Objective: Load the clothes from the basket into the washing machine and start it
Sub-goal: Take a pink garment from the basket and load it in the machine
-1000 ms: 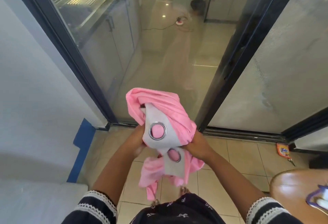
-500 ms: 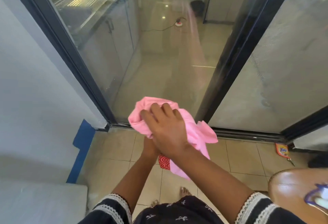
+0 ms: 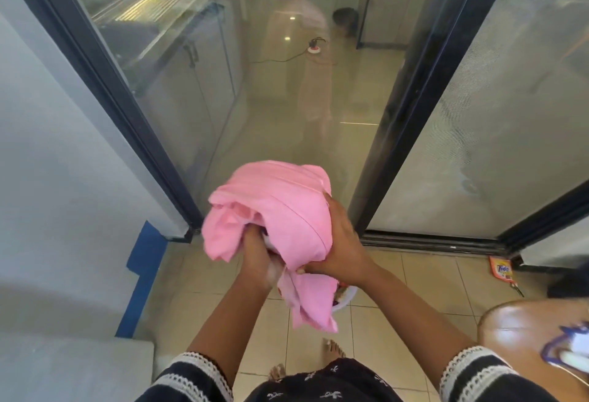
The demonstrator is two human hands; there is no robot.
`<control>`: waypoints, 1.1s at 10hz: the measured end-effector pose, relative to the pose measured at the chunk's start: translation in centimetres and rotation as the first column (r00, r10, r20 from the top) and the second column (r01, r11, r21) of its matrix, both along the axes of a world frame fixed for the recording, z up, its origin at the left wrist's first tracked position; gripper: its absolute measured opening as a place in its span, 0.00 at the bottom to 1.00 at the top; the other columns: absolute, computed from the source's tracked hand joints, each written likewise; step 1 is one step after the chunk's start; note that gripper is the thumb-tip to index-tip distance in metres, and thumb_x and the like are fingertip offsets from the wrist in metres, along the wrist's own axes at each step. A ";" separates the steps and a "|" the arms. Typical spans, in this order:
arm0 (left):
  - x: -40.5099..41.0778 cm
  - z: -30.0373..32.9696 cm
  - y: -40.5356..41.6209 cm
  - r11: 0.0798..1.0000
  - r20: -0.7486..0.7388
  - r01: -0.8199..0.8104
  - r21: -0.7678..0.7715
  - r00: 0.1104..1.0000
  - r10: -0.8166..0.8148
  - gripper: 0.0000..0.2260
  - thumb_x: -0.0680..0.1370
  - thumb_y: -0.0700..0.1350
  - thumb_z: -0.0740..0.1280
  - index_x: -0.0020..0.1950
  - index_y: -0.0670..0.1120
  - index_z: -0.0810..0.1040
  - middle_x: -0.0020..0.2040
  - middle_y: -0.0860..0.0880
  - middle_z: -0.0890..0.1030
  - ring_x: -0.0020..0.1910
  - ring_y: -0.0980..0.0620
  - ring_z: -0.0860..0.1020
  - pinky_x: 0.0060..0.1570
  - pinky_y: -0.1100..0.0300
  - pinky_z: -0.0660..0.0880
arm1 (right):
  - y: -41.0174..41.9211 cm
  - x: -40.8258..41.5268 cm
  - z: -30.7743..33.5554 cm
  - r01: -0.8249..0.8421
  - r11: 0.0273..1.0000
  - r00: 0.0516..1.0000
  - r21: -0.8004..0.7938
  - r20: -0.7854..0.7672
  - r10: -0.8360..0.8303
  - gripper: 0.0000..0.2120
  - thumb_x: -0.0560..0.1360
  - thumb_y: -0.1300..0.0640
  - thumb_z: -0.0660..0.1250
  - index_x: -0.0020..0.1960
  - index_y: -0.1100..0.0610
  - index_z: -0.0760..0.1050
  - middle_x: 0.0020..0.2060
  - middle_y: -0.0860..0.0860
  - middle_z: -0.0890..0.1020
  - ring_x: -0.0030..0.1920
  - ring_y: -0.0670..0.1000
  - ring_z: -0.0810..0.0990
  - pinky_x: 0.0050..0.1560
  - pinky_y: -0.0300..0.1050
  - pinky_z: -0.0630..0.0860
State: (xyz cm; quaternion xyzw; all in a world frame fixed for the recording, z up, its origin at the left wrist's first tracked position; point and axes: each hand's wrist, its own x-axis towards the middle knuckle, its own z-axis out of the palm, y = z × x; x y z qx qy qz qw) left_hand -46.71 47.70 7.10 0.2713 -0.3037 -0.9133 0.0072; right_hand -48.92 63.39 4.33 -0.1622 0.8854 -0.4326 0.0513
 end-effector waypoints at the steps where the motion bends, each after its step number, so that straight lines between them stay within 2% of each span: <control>1: 1.2 -0.4 1.0 0.990 0.084 0.128 0.053 0.988 -0.132 0.14 0.83 0.53 0.57 0.57 0.48 0.79 0.47 0.48 0.86 0.45 0.51 0.84 0.37 0.53 0.83 | 0.3 1.1 -0.9 0.097 0.969 0.990 -0.227 0.126 -0.069 0.49 0.58 0.51 0.83 0.70 0.40 0.58 0.66 0.33 0.69 0.64 0.29 0.70 0.58 0.28 0.69; 2: 1.4 -0.5 -0.8 0.883 0.217 0.442 -0.155 0.888 -0.406 0.18 0.82 0.58 0.60 0.64 0.48 0.76 0.56 0.45 0.83 0.54 0.46 0.82 0.49 0.48 0.82 | 2.6 0.9 -1.6 0.234 0.967 0.964 -0.102 0.157 -0.217 0.34 0.62 0.52 0.79 0.63 0.43 0.68 0.56 0.39 0.79 0.56 0.43 0.80 0.48 0.38 0.72; 3: 2.0 -0.9 -3.3 0.551 0.437 0.655 -0.517 0.756 -0.488 0.16 0.78 0.55 0.69 0.61 0.50 0.73 0.58 0.52 0.78 0.57 0.47 0.76 0.51 0.53 0.76 | 4.4 -0.8 0.1 0.316 0.917 0.943 0.241 0.025 -0.332 0.26 0.65 0.55 0.72 0.62 0.49 0.72 0.53 0.53 0.80 0.53 0.60 0.80 0.46 0.50 0.75; 4: 2.3 -2.5 -5.3 0.383 0.455 0.594 -0.708 0.798 -0.396 0.33 0.73 0.45 0.76 0.74 0.47 0.65 0.69 0.51 0.71 0.66 0.49 0.70 0.58 0.59 0.71 | 3.8 -2.0 3.1 0.307 0.850 0.951 0.428 -0.172 -0.256 0.27 0.65 0.61 0.66 0.63 0.47 0.74 0.52 0.54 0.76 0.51 0.63 0.79 0.46 0.50 0.75; 5: 2.1 -3.1 -5.5 0.295 0.402 0.573 -0.764 0.782 -0.476 0.58 0.64 0.50 0.83 0.81 0.53 0.44 0.81 0.49 0.52 0.78 0.49 0.56 0.70 0.54 0.61 | 0.8 -2.6 6.1 0.188 0.764 0.968 0.617 -0.248 -0.038 0.29 0.67 0.62 0.68 0.67 0.45 0.72 0.57 0.51 0.75 0.57 0.59 0.76 0.48 0.48 0.75; 6: 1.8 -2.7 -3.2 0.300 0.270 0.539 -0.787 0.739 -0.618 0.53 0.64 0.46 0.83 0.79 0.53 0.52 0.75 0.57 0.61 0.71 0.58 0.66 0.62 0.67 0.67 | -2.6 -2.1 8.8 0.173 0.796 0.945 0.579 -0.327 0.032 0.33 0.66 0.61 0.72 0.68 0.47 0.69 0.59 0.49 0.76 0.57 0.57 0.76 0.44 0.43 0.69; 7: 1.7 -2.4 -0.5 0.411 0.171 0.437 -0.800 0.823 -0.541 0.21 0.71 0.41 0.78 0.58 0.52 0.75 0.54 0.57 0.79 0.59 0.50 0.80 0.50 0.66 0.76 | -5.1 -1.4 11.0 -0.033 0.966 0.951 0.254 -0.290 0.109 0.41 0.60 0.67 0.68 0.71 0.45 0.66 0.61 0.50 0.76 0.56 0.55 0.77 0.47 0.46 0.75; 8: 1.5 -3.0 -1.2 0.722 0.118 0.238 -0.650 0.970 -0.214 0.04 0.80 0.41 0.67 0.52 0.49 0.75 0.45 0.53 0.80 0.49 0.50 0.82 0.40 0.66 0.77 | -5.2 -0.8 11.7 -0.282 0.948 0.959 -0.145 -0.085 0.272 0.46 0.62 0.66 0.77 0.73 0.43 0.63 0.65 0.49 0.69 0.61 0.48 0.74 0.59 0.40 0.75; 9: 1.3 -5.6 -4.3 0.960 0.145 0.002 -0.278 0.989 0.040 0.18 0.84 0.54 0.55 0.68 0.45 0.72 0.51 0.53 0.80 0.48 0.54 0.80 0.47 0.56 0.77 | -2.4 -1.0 9.7 -0.255 0.959 0.967 -0.122 -0.003 0.256 0.51 0.61 0.55 0.84 0.75 0.41 0.58 0.70 0.43 0.61 0.70 0.44 0.65 0.68 0.37 0.65; 10: -0.1 -9.0 -6.7 0.977 0.380 -0.001 -0.214 0.921 0.084 0.31 0.82 0.64 0.48 0.79 0.46 0.62 0.64 0.47 0.74 0.62 0.46 0.73 0.49 0.50 0.75 | 0.4 -0.6 5.2 -0.166 0.979 0.984 0.119 0.092 0.156 0.61 0.56 0.46 0.85 0.78 0.40 0.51 0.73 0.41 0.55 0.75 0.47 0.55 0.76 0.51 0.58; 11: 0.3 -5.2 -6.1 0.962 0.395 0.037 -0.270 0.916 0.075 0.27 0.85 0.56 0.46 0.78 0.41 0.60 0.76 0.41 0.66 0.72 0.41 0.68 0.56 0.49 0.74 | 0.7 1.1 0.3 -0.091 0.971 0.976 0.222 0.216 0.043 0.68 0.49 0.39 0.82 0.78 0.37 0.43 0.75 0.44 0.54 0.75 0.52 0.55 0.75 0.59 0.59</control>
